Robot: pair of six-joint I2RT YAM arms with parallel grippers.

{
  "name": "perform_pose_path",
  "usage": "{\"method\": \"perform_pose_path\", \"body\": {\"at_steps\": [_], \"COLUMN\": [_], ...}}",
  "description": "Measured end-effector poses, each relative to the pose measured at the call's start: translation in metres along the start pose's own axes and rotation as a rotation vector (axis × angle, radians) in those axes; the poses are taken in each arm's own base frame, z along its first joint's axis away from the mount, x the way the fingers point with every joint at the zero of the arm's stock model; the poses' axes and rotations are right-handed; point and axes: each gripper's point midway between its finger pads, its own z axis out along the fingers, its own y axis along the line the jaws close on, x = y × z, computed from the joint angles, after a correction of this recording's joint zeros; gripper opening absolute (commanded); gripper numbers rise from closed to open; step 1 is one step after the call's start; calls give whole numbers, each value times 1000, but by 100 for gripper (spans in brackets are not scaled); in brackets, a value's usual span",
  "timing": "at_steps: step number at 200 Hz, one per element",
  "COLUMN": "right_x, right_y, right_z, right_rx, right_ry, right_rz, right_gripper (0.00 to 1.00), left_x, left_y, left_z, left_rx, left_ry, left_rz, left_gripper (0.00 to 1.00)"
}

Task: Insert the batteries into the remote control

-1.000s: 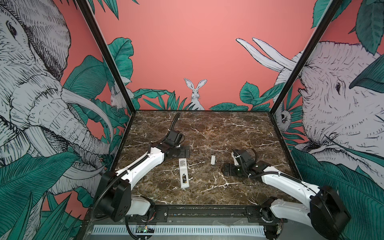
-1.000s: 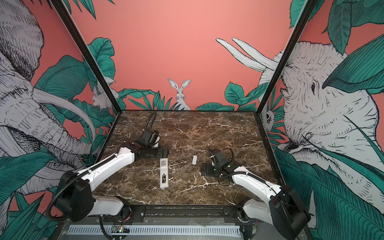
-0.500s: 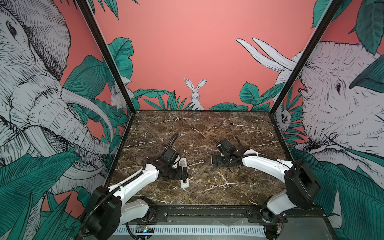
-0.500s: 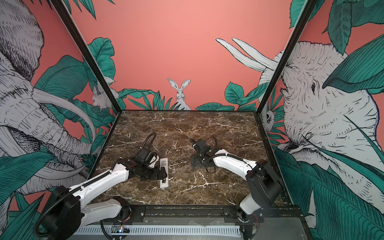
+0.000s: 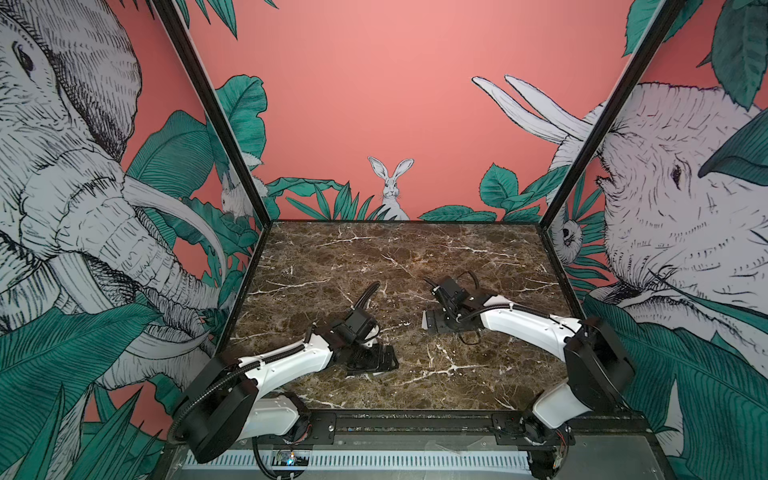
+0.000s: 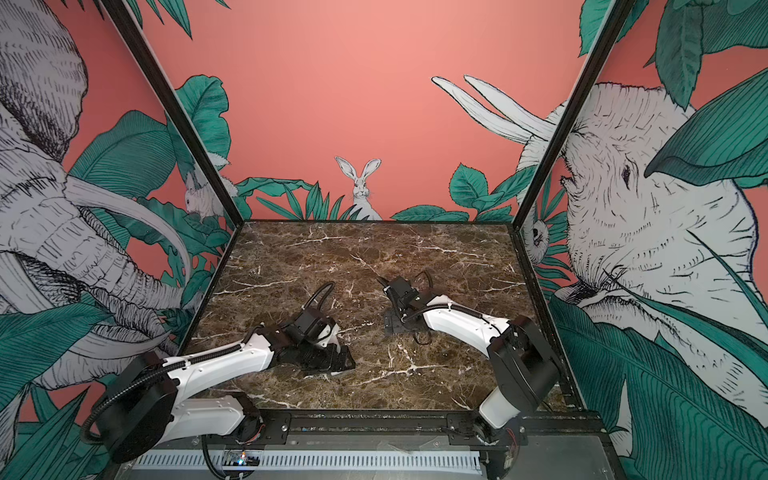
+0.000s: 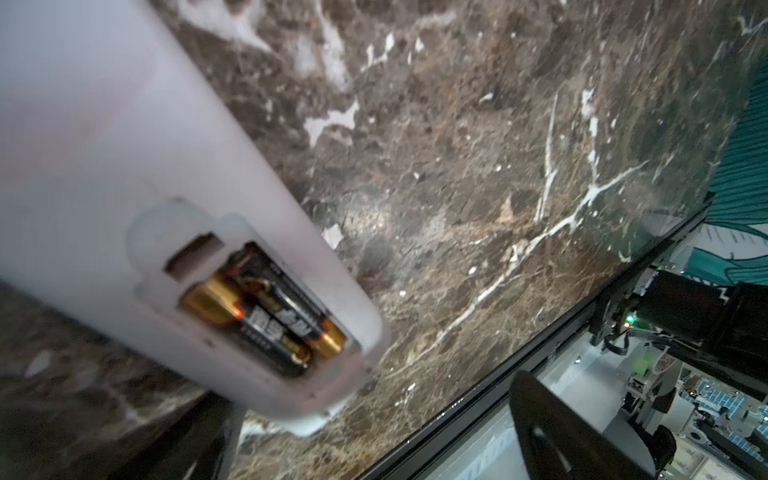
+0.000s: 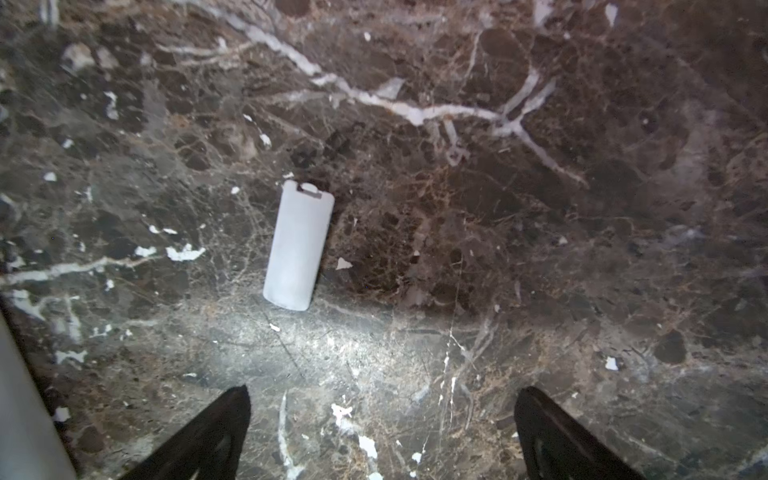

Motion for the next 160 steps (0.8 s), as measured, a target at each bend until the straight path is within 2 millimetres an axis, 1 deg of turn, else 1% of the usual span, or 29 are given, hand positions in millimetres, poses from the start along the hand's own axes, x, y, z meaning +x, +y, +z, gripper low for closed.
{"method": "perform_pose_path", "body": {"at_steps": [23, 44, 56, 70, 88, 106, 127, 160], "right_x": [4, 4, 1, -5, -13, -19, -21, -23], "right_y": [0, 3, 6, 11, 19, 26, 36, 56], "right_z": [13, 21, 24, 27, 30, 36, 43, 52], "right_rx": [16, 23, 21, 16, 7, 0, -11, -39], "right_ry": [35, 57, 58, 53, 45, 46, 60, 76], "right_rz": [-17, -32, -37, -41, -43, -47, -56, -82], "right_gripper": [99, 99, 99, 99, 97, 95, 92, 88], "left_x": [-6, -14, -21, -33, -54, -68, -73, -77], "left_y": [-5, -7, -9, -9, 1, 15, 28, 39], "left_z": [0, -8, -18, -35, -61, -80, -95, -111], "left_rx": [3, -11, -19, -15, -20, -43, -75, -102], "left_ry": [-7, -53, -97, -160, -253, -315, -336, -354], "left_rz": [4, 26, 42, 48, 20, -7, -15, -8], "left_gripper": [99, 99, 99, 99, 99, 99, 99, 99]}}
